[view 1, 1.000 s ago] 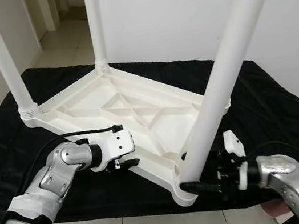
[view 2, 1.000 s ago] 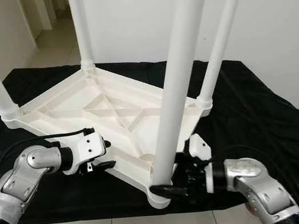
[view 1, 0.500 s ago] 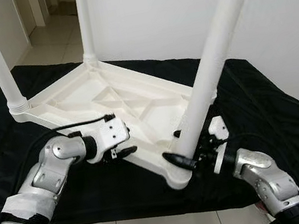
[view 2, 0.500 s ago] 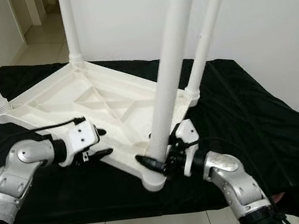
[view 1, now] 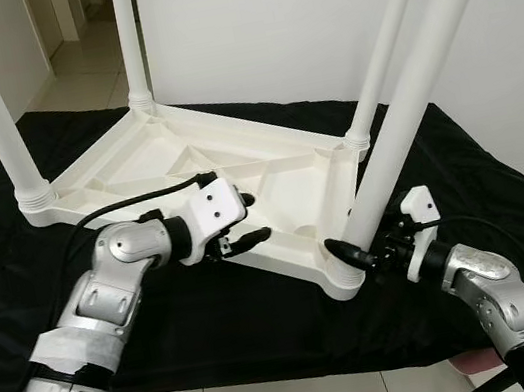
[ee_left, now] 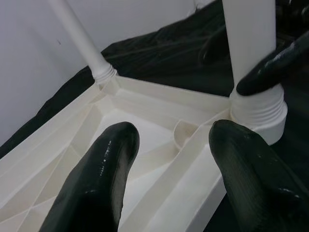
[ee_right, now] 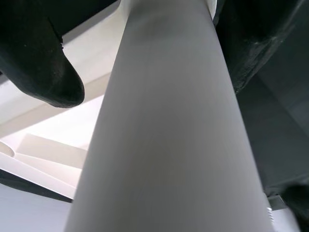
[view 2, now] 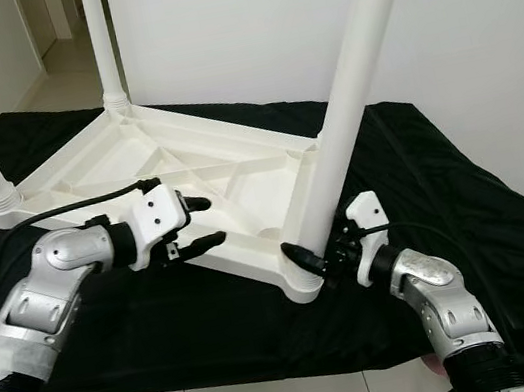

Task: Building children table

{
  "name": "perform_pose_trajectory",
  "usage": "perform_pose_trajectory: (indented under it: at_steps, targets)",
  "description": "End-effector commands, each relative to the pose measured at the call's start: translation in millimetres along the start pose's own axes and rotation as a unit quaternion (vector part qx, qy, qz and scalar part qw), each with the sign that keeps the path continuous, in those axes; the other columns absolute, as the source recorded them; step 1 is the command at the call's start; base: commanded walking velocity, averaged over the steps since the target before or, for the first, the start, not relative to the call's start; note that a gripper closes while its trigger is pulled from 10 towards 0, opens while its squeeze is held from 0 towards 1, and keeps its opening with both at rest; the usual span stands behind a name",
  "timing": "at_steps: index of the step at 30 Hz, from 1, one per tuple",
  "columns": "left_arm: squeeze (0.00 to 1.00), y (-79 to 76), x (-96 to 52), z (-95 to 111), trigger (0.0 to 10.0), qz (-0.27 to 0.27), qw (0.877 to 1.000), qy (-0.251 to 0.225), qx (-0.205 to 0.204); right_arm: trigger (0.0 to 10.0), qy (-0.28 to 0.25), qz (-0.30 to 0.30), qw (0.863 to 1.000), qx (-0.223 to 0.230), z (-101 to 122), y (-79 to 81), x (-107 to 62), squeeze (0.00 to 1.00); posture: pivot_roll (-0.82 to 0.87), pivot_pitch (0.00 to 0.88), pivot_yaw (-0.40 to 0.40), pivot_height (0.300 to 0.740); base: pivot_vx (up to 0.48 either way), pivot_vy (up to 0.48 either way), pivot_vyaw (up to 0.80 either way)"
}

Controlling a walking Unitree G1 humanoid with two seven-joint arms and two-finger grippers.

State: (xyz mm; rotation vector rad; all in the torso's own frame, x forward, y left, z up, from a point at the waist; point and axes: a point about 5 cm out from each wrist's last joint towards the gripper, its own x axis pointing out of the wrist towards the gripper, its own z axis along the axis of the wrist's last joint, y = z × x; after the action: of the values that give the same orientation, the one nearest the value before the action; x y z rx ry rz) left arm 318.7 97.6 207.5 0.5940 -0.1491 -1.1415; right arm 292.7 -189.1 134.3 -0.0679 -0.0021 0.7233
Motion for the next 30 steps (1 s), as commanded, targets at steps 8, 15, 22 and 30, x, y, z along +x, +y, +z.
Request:
perform_pose_trajectory:
  at_steps: [8,15,22,30]
  targets:
    - [0.00,-2.5,-8.3,12.2,10.0,0.095,0.987,-0.068,-0.110,10.0,-0.001,-0.037,0.999,0.015,-13.0,7.9,-2.2,0.00,-0.03,0.000,-0.092,0.740,0.000,0.000,0.00]
    - [0.00,-13.9,-16.2,6.4,10.0,0.098,0.982,-0.043,-0.157,10.0,-0.017,-0.072,0.997,0.029,-12.6,2.0,4.3,0.00,0.00,0.000,-0.114,0.740,0.000,0.000,0.00]
    - [0.00,-43.8,0.4,0.6,10.0,0.060,0.983,-0.021,-0.171,10.0,-0.027,-0.088,0.996,0.017,-5.6,-4.2,13.7,0.00,0.01,0.000,-0.121,0.740,0.000,0.000,0.00]
    - [0.00,-62.8,7.3,-5.1,10.0,0.025,0.981,-0.014,-0.190,10.0,-0.028,-0.081,0.996,0.014,-6.2,-1.5,18.2,0.00,0.01,0.000,-0.116,0.740,0.000,0.000,0.00]
